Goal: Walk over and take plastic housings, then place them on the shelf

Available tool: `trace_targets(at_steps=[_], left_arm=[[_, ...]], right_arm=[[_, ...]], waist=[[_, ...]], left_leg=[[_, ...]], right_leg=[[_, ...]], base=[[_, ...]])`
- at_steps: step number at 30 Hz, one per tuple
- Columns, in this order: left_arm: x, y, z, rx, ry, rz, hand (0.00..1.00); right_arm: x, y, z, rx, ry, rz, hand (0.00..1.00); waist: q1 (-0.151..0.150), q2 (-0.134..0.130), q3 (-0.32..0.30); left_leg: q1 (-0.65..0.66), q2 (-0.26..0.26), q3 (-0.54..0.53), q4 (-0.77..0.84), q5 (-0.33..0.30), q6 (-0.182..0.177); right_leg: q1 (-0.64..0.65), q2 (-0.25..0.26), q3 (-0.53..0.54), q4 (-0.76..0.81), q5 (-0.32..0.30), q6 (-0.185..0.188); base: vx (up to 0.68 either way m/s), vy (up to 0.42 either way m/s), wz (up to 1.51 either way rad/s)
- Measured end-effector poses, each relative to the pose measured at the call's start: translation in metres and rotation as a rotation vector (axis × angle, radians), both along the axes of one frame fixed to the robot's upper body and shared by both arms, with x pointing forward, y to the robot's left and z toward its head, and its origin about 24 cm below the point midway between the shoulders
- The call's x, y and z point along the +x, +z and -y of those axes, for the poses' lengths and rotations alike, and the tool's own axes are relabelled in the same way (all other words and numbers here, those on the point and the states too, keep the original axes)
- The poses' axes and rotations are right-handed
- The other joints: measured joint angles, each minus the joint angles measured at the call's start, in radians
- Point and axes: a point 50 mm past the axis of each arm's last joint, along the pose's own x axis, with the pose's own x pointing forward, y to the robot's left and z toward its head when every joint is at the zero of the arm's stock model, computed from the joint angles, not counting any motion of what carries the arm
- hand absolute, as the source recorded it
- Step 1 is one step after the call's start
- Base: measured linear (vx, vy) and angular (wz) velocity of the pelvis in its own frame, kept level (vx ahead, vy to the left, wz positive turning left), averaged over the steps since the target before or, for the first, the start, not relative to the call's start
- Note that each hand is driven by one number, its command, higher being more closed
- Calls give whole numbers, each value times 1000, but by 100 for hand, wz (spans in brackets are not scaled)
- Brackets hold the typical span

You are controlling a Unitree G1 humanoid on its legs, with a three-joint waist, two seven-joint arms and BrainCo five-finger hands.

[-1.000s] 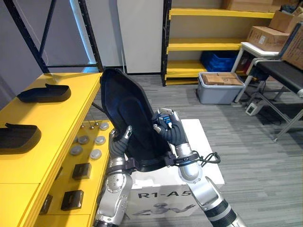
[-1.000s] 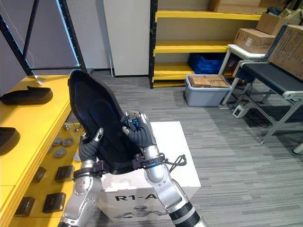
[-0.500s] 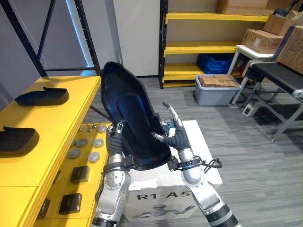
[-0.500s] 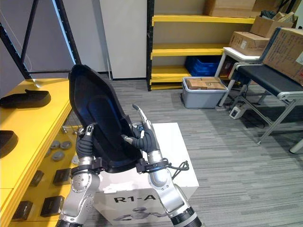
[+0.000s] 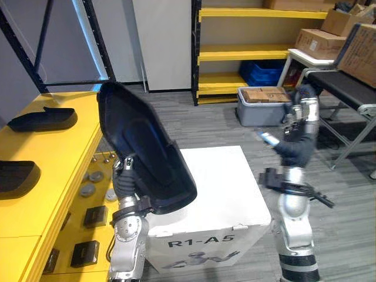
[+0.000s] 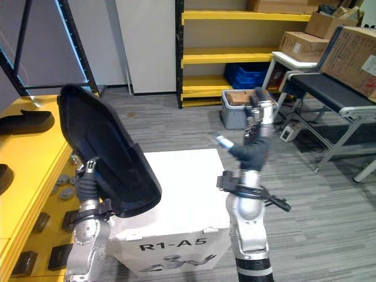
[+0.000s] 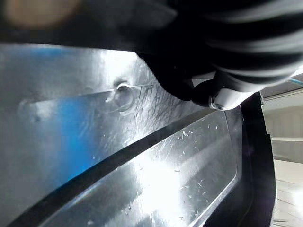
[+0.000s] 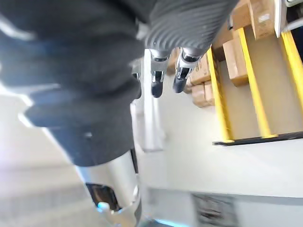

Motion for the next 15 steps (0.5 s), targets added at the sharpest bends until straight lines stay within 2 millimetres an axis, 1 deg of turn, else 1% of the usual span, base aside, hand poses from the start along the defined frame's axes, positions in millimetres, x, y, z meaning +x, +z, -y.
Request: trace_targets(at_steps=[2, 4, 5, 7, 8, 9, 10, 11, 12, 13, 14, 15], left_arm=[[-1, -1, 0, 2, -8, -4, 100], [-3, -4, 0, -1, -13, -15, 100], [-4, -5, -1, -3, -8, -20, 100], [-9, -11, -10, -4, 28, -47, 100], [-11, -13, -13, -2, 41, -55, 100], [-15, -16, -17, 0, 58, -70, 100], [-20, -20, -25, 12, 87, -90, 100], [-21, -22, -26, 16, 87, -97, 100], [-25, -24, -30, 21, 100, -110, 100], [-30, -27, -34, 36, 116, -127, 100], [-32, -29, -36, 42, 123, -137, 100], [-37, -32, -38, 52, 125, -154, 100]], right_arm=[[-1, 1, 8, 64, 19, 25, 0], [-6, -3, 27, 137, -12, 37, 0], [-9, -5, 33, 152, -31, 35, 0], [-20, -23, 60, 173, -151, -27, 0], [-23, -29, 66, 175, -182, -56, 0], [-27, -41, 75, 179, -226, -110, 0], [-35, -67, 90, 177, -308, -230, 0], [-39, -79, 96, 183, -338, -286, 0], [-49, -102, 105, 173, -397, -410, 0], [-59, -126, 111, 149, -442, -544, 0], [-64, -137, 113, 134, -460, -611, 0], [-76, -157, 116, 96, -484, -738, 0]], waist=[[-1, 0, 3], [-1, -1, 8], [-1, -1, 8], [-3, -1, 15], [-7, 0, 15], [-14, 0, 16], [-17, 1, 16], [-19, 1, 16], [-21, 2, 17], [-22, 3, 17], [-24, 3, 17], [-25, 3, 17]], left_leg=[[0, 0, 0, -1, 0, 0], [-2, -1, -1, -1, -1, 2], [-2, -1, -1, -1, -2, 2], [-2, -3, -3, -1, -4, 5], [-3, -3, -3, -1, -5, 6], [-3, -4, -3, -1, -6, 7], [-5, -5, -3, -1, -8, 8], [-7, -5, -2, -1, -8, 9], [-15, -6, -3, 0, -8, 9], [-20, -6, -3, 0, -8, 9], [-21, -6, -3, 0, -8, 9], [-22, -6, -3, 0, -8, 9]], right_leg=[[0, 0, 0, 0, 0, 0], [-1, -1, 0, 0, -1, 2], [0, -1, 0, 0, -2, 2], [-2, -2, -1, 0, -3, 5], [-2, -3, -1, 0, -4, 5], [-2, -4, -1, 0, -4, 6], [-9, -5, 0, 0, -5, 7], [-10, -5, 0, 0, -6, 8], [-17, -6, -1, 0, -6, 8], [-18, -6, -1, 1, -6, 8], [-18, -6, -1, 1, -6, 8], [-19, -6, -1, 1, -6, 9]], base=[[0, 0, 0], [0, 0, 0], [0, 0, 0], [0, 0, 0], [0, 0, 0], [0, 0, 0], [0, 0, 0], [0, 0, 0], [0, 0, 0], [0, 0, 0], [0, 0, 0], [0, 0, 0]])
